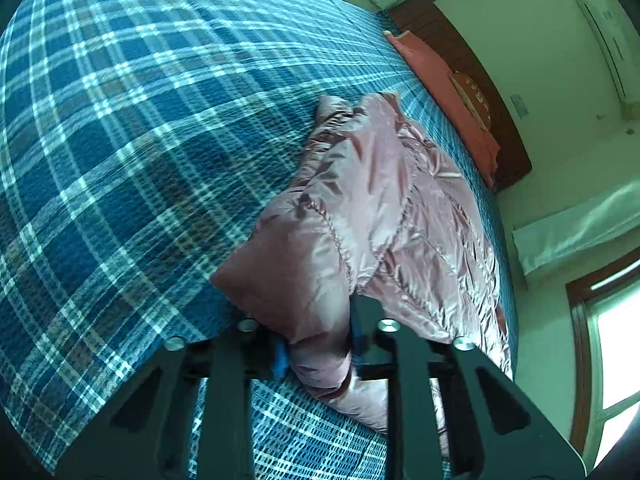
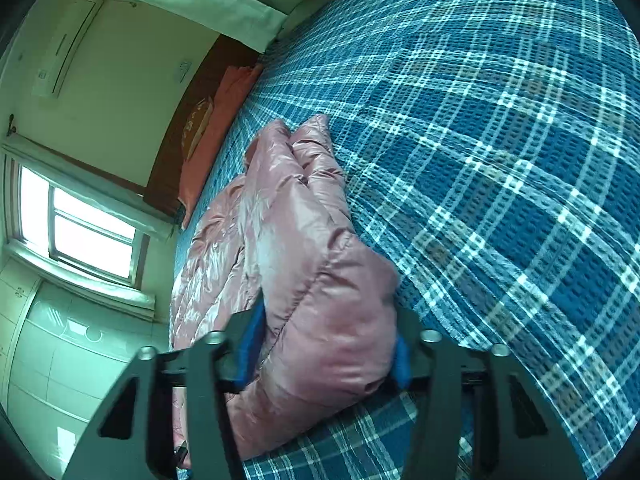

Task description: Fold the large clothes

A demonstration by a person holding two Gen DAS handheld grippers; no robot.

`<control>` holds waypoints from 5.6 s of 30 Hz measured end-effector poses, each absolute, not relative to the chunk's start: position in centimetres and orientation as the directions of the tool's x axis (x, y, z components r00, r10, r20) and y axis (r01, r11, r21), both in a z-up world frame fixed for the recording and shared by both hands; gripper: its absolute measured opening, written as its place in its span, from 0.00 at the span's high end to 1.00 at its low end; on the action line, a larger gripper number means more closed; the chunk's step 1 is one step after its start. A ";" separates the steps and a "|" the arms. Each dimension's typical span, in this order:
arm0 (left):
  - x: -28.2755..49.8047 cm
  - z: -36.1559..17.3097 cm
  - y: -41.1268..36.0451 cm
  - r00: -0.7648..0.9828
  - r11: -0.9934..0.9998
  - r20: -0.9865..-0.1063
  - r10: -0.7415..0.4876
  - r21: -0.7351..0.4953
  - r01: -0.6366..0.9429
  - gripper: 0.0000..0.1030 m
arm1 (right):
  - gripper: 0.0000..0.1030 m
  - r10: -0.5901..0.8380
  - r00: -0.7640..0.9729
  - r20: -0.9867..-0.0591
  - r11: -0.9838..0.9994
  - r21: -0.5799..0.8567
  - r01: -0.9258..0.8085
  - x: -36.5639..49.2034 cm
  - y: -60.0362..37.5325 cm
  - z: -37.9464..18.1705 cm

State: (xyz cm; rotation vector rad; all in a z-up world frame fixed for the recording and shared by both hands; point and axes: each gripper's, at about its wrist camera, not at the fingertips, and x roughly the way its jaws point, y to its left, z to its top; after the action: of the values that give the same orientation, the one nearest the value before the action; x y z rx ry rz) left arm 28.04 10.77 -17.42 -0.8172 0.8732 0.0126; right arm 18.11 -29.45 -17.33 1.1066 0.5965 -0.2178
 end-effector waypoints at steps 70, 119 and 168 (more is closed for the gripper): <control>7.8 -15.4 19.6 0.635 0.769 -0.741 -0.217 -0.531 -0.356 0.56 | 0.62 0.126 0.812 -0.570 0.443 0.765 0.468 -3.2 -32.3 -17.2; 22.5 -14.2 -1.7 0.601 0.986 -0.793 0.102 0.161 0.045 0.53 | 0.62 -0.024 0.600 -0.799 0.994 0.043 0.096 21.0 -9.7 -11.1; 21.1 -16.3 0.1 0.648 0.985 -0.751 0.129 0.175 0.006 0.50 | 0.61 -0.135 0.623 -0.770 0.987 -0.051 0.151 19.4 -8.8 -15.8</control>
State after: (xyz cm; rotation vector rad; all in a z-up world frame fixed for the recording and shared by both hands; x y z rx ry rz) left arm 21.09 0.12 -16.29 0.1669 0.8644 0.0704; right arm 19.37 -8.75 -15.78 0.0195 0.8830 -0.1644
